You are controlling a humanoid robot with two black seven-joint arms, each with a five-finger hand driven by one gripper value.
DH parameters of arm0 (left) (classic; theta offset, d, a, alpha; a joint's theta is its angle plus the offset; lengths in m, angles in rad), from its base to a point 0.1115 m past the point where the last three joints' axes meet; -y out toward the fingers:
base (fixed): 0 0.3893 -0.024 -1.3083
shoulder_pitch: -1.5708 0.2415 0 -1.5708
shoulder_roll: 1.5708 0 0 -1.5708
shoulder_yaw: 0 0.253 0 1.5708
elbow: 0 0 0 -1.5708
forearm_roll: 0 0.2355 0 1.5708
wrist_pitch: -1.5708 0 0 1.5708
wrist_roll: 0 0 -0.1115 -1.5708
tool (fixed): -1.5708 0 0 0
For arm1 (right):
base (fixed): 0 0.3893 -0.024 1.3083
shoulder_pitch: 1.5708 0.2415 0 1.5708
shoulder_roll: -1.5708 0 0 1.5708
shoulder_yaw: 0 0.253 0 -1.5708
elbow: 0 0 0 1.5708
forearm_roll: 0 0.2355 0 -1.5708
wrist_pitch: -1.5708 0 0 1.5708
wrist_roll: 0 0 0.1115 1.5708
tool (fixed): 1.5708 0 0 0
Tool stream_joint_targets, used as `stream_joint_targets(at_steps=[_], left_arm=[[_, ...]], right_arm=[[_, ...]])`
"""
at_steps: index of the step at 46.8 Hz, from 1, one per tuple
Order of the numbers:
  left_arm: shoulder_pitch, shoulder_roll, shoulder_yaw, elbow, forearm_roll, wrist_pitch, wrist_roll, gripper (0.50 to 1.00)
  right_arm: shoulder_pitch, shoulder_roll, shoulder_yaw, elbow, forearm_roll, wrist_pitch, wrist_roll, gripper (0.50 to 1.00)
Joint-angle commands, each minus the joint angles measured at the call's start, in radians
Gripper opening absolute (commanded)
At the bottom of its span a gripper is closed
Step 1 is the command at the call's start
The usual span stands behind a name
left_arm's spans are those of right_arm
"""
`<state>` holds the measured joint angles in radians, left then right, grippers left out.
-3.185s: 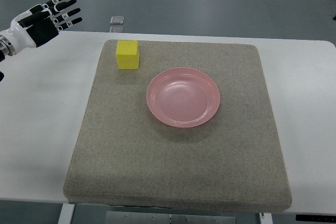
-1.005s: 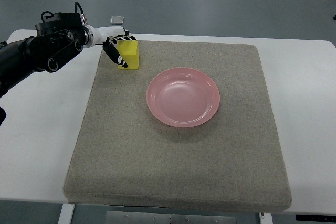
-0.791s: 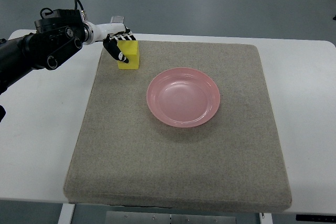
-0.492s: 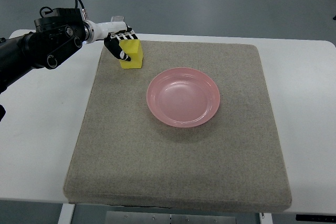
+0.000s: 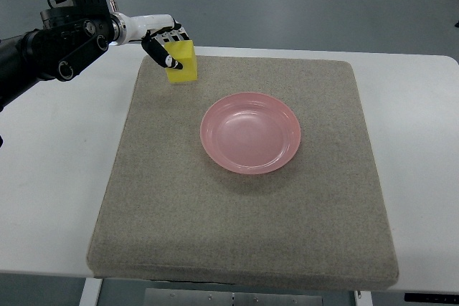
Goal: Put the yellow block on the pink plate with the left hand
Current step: 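Lift the yellow cube with the left hand toward the pink plate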
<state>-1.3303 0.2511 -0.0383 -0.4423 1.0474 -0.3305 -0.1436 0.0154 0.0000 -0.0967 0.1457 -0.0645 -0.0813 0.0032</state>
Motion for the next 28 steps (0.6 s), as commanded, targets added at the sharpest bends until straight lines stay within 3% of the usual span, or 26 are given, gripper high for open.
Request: stream_joint_targets(at_steps=[1, 13, 23, 28], left_arm=[[-0.026, 0.016, -0.003, -0.001, -0.006, -0.065, -0.033, 0.500], [-0.075, 0.086, -0.015, -0.058, -0.085, -0.275, -0.171, 0.501], [-0.072, 0.220, -0.017, -0.328, -0.087, -0.280, -0.205, 0.503], [-0.072, 0.232, -0.014, -0.403, -0.072, -0.260, -0.206, 0.503]], right_arm=[[0.000, 0.000, 0.000, 0.000, 0.000, 0.000, 0.000, 0.924], [0.000, 0.000, 0.000, 0.000, 0.000, 0.000, 0.000, 0.924], [0.000, 0.000, 0.000, 0.000, 0.000, 0.000, 0.000, 0.924], [0.000, 0.000, 0.000, 0.000, 0.000, 0.000, 0.000, 0.924]])
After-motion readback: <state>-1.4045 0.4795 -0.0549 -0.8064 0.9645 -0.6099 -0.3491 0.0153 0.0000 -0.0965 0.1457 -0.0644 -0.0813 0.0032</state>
